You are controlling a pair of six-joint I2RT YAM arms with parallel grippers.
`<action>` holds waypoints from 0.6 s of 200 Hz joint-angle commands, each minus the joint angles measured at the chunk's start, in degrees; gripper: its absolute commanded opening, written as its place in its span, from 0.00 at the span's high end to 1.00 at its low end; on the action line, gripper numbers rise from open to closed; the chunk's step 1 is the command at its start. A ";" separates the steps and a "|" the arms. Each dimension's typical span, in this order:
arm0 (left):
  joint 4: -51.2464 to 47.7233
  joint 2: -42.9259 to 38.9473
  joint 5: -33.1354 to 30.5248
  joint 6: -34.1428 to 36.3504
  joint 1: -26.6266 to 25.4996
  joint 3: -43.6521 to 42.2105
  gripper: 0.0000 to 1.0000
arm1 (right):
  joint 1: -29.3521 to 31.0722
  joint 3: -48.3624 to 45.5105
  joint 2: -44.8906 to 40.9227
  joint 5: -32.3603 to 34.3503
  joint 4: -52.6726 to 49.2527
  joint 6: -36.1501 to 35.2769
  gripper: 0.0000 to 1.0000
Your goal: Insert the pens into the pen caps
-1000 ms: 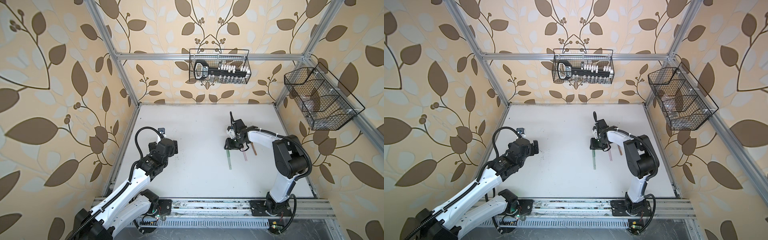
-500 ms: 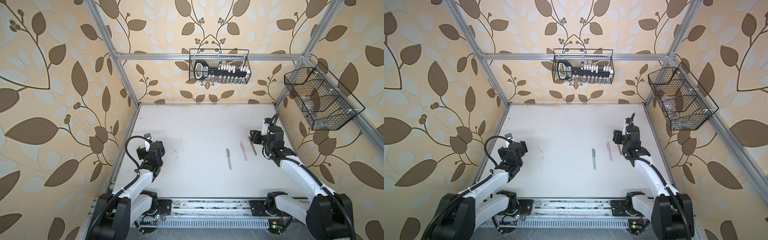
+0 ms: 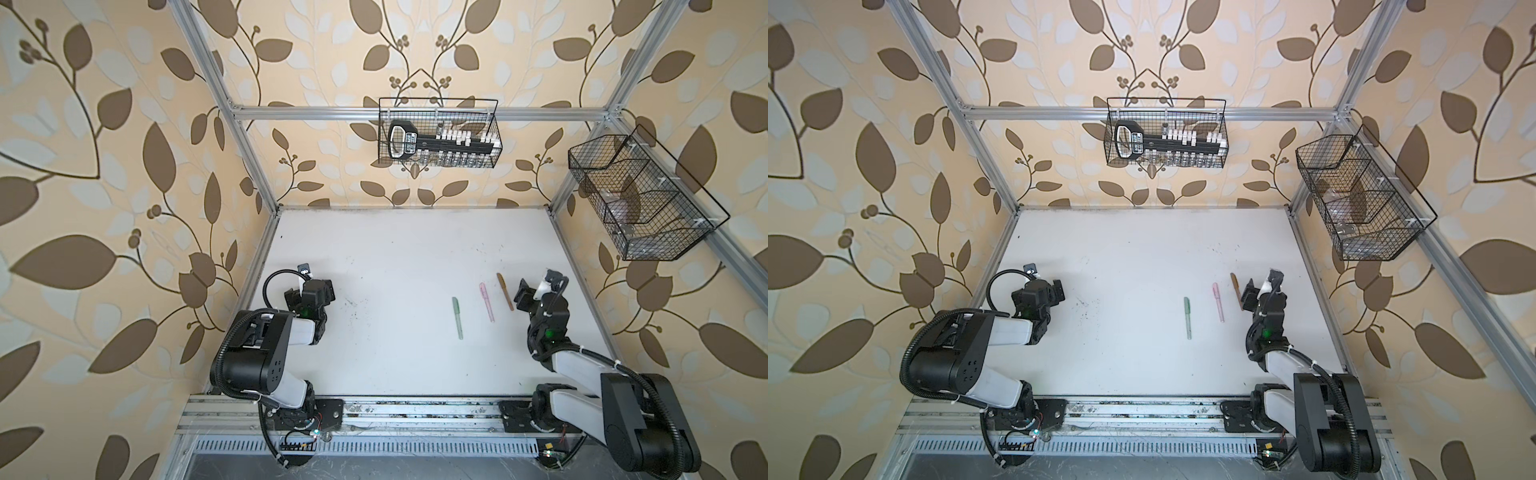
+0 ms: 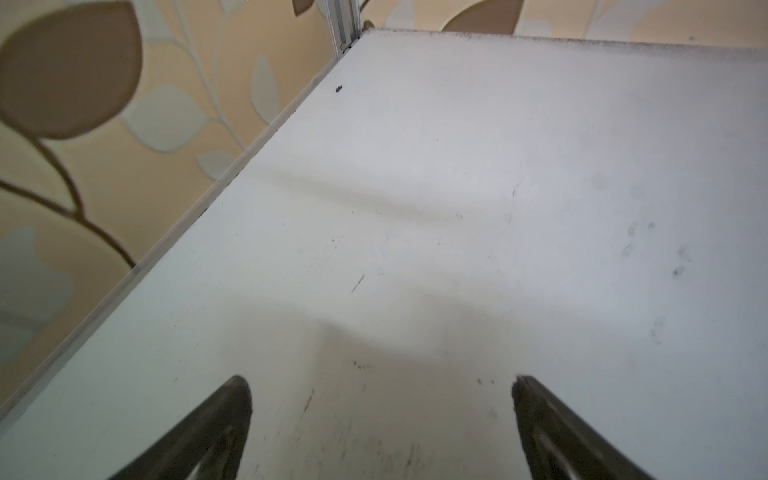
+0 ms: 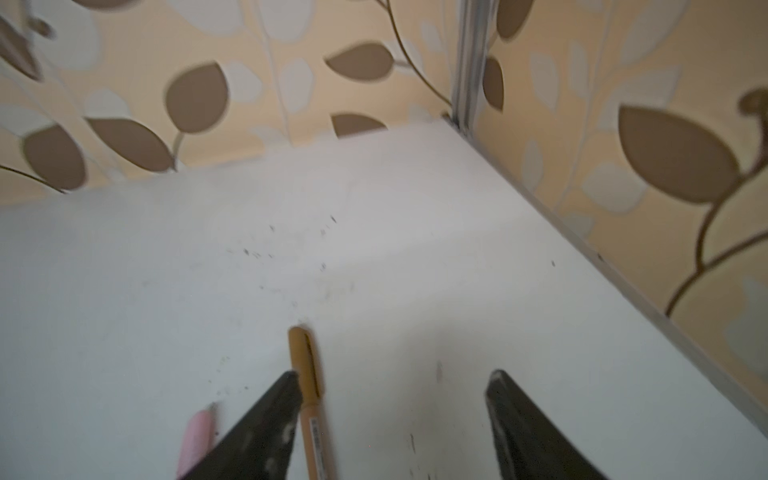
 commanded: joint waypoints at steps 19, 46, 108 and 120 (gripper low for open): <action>2.57 -0.51 0.48 -0.05 0.63 1.60 0.01 | 3.24 -1.22 12.74 -0.95 21.92 -5.60 0.00; 2.85 -0.52 0.48 0.03 0.63 1.54 0.01 | 6.80 1.57 11.58 5.60 14.12 -6.88 0.00; 2.83 -0.58 0.46 0.07 0.63 1.51 0.01 | 3.22 3.61 11.19 -6.20 9.75 -7.32 0.00; 2.82 -0.56 0.46 0.03 0.63 1.50 0.01 | 3.34 3.58 11.07 -6.01 9.53 -7.40 0.00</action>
